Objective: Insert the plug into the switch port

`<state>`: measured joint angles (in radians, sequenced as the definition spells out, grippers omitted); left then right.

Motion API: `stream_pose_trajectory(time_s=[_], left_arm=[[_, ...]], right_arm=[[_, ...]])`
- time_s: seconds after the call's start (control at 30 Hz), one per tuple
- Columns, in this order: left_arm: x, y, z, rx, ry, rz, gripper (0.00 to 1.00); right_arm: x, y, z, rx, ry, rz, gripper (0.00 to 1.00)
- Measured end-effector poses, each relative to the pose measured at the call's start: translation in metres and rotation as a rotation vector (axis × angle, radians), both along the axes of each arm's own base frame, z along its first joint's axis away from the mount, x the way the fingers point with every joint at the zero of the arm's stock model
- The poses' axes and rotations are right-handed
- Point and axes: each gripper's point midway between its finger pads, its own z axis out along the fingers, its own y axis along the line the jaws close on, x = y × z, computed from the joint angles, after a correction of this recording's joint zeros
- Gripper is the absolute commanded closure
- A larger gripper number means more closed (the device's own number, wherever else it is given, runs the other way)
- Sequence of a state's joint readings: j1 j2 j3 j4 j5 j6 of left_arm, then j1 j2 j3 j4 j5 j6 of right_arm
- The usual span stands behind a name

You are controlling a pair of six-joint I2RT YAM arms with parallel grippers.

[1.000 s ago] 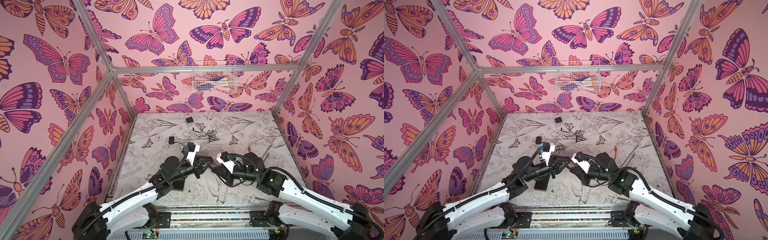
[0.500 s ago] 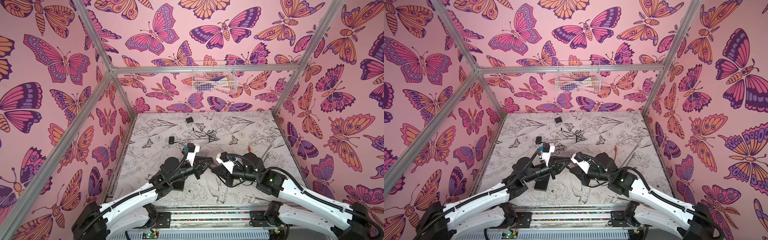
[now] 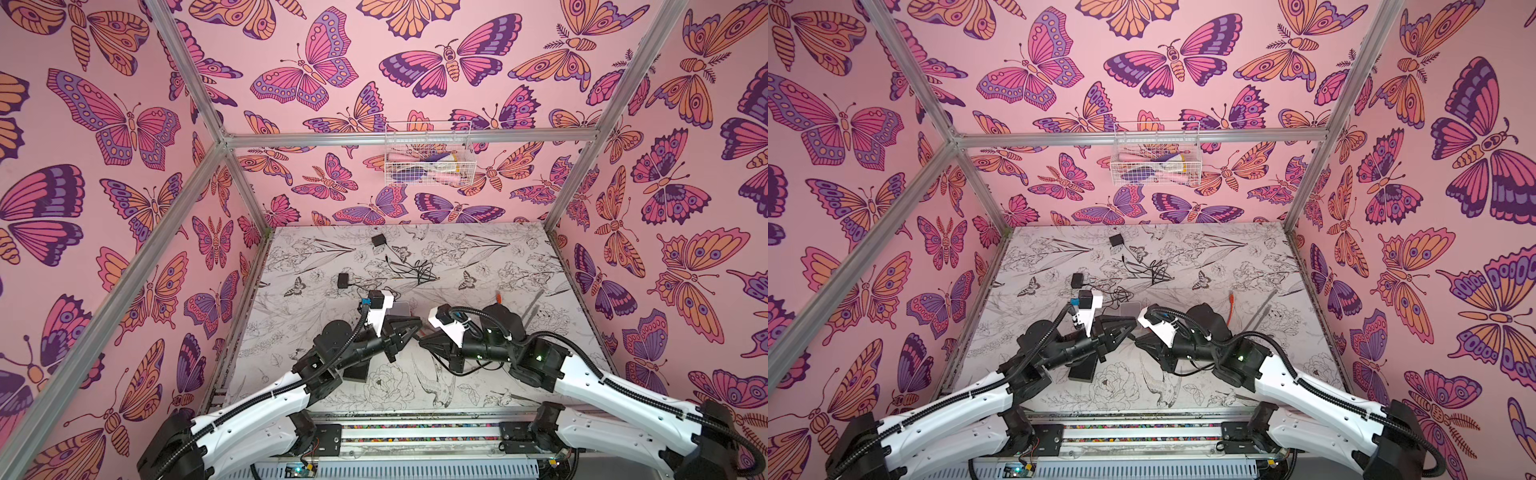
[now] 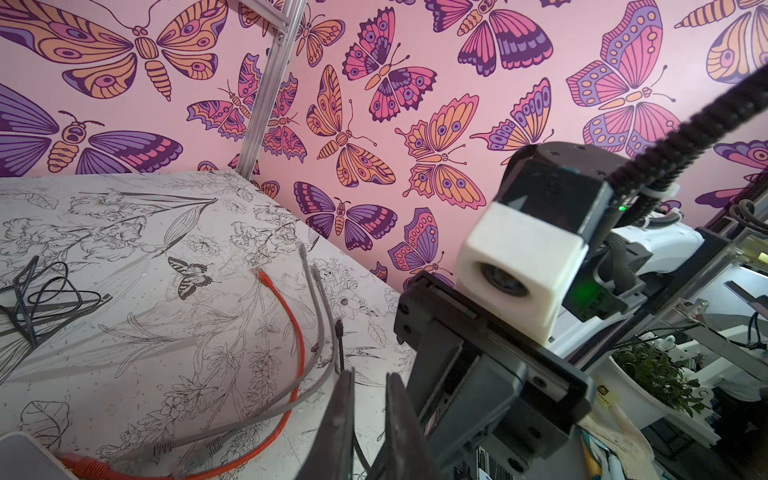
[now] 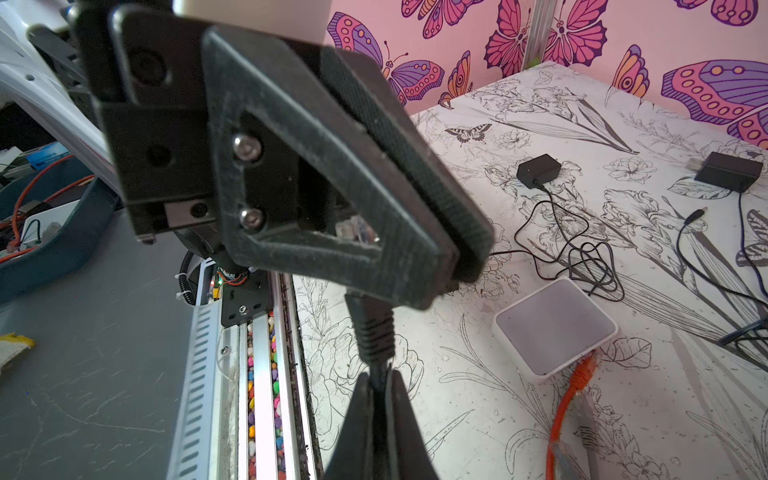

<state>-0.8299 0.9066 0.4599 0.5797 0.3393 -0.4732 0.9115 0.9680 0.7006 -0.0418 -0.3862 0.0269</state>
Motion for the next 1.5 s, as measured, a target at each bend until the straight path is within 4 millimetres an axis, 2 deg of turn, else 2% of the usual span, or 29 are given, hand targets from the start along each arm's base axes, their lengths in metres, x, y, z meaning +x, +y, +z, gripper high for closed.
stream_pose_trajectory(time_s=[0.17, 0.5, 0.6, 0.7, 0.77, 1.0, 1.2, 1.3, 1.5], left_arm=[[-0.002, 0.002, 0.000, -0.004, -0.004, -0.002, 1.00], [-0.010, 0.009, 0.001, -0.020, -0.020, -0.004, 1.00], [-0.013, 0.012, 0.003, -0.028, -0.031, -0.004, 1.00], [-0.008, 0.016, -0.002, -0.005, -0.031, 0.031, 1.00], [-0.006, 0.017, -0.008, 0.016, -0.020, 0.042, 1.00], [-0.006, 0.024, -0.017, 0.036, -0.020, 0.074, 1.00], [-0.011, 0.031, -0.020, 0.042, -0.028, 0.079, 1.00], [-0.015, 0.034, -0.014, 0.029, -0.050, 0.074, 1.00], [-0.027, 0.040, -0.024, 0.024, -0.059, 0.044, 1.00]], right_arm=[[-0.002, 0.001, 0.001, 0.002, 0.003, 0.010, 1.00], [-0.007, 0.002, 0.006, -0.018, 0.014, 0.036, 0.93], [-0.009, 0.002, 0.009, -0.021, 0.008, 0.052, 0.80], [-0.012, 0.000, 0.011, -0.046, 0.013, 0.063, 0.69], [-0.015, -0.003, 0.015, -0.051, 0.003, 0.070, 0.64], [-0.030, -0.024, 0.045, -0.005, -0.049, 0.072, 0.60], [-0.040, -0.023, 0.065, -0.002, -0.032, 0.132, 0.57], [-0.043, -0.017, 0.062, -0.017, 0.017, 0.178, 0.51], [-0.045, -0.005, 0.043, -0.057, 0.114, 0.255, 0.51]])
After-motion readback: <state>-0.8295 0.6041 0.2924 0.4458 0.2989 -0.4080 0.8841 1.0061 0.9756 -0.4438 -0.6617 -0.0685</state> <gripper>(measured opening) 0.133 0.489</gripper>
